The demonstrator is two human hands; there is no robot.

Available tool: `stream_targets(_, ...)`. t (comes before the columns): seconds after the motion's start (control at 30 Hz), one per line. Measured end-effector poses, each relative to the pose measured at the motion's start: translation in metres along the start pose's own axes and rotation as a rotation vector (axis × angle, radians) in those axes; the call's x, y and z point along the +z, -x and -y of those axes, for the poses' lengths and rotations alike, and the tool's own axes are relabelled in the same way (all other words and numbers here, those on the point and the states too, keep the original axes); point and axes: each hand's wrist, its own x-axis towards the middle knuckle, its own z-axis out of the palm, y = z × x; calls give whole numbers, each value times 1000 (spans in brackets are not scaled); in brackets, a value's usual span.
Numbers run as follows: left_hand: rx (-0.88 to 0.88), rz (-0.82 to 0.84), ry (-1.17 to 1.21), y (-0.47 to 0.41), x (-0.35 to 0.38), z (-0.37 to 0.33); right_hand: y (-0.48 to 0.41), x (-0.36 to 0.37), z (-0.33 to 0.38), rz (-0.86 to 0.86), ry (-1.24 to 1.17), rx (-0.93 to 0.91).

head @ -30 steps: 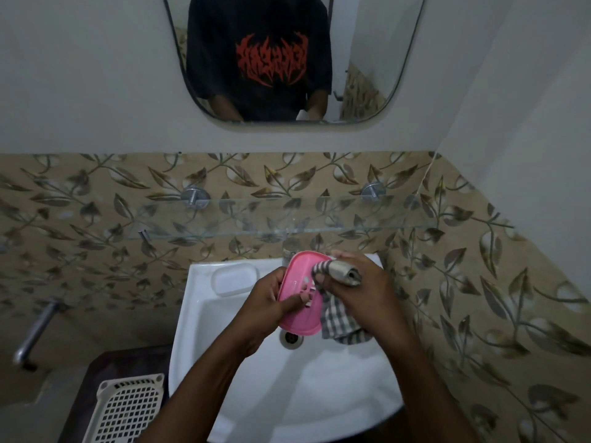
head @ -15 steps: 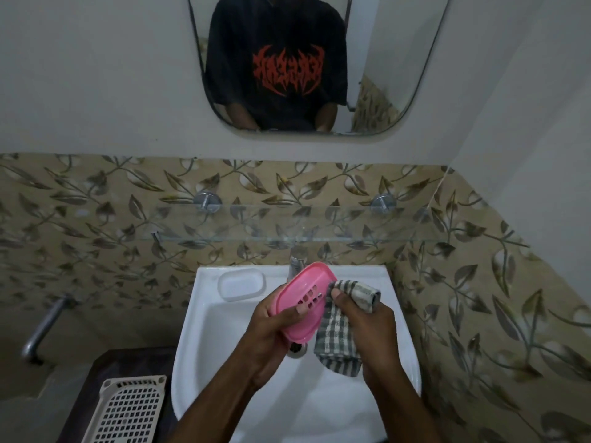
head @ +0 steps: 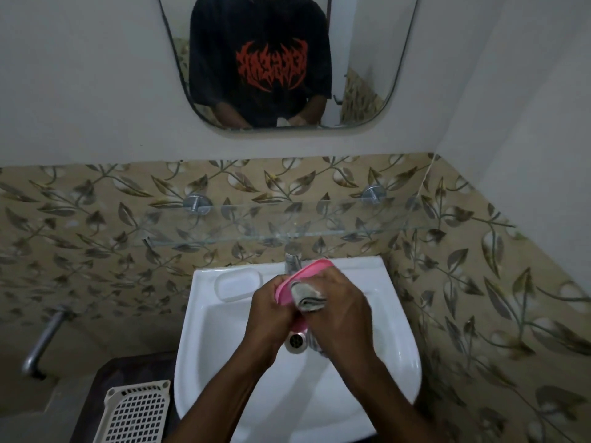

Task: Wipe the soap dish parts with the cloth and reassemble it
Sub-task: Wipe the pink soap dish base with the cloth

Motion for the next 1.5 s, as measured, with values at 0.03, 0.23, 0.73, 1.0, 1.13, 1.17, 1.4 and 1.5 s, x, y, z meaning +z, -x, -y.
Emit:
stream_targets(0.03, 5, 9, -3, 0, -2, 0, 0, 0, 0, 57, -22, -6)
stream_targets(0.23, 23, 87, -11, 2, -6, 4, -24, -20, -18, -180, 155, 145)
stream_targets(0.73, 23, 39, 1, 1, -7, 2, -9, -5, -5, 23, 28, 34)
stream_targets(1.0, 62, 65, -91, 4, -7, 1, -28, -23, -20, -27, 105, 107)
stream_targets(1.13, 96, 50, -83, 1, -9, -1, -21, 5, -4, 172, -15, 81)
stream_targets(1.17, 113, 58, -96, 1, -10, -2, -25, 4, -9, 147, -33, 110)
stream_targets(1.4, 249, 49, -353, -2, -14, -5, -36, -24, -50, 35, -319, 248)
stream_targets(1.5, 430, -23, -528, -4, -19, -6, -22, -30, -49, 6, -698, 408)
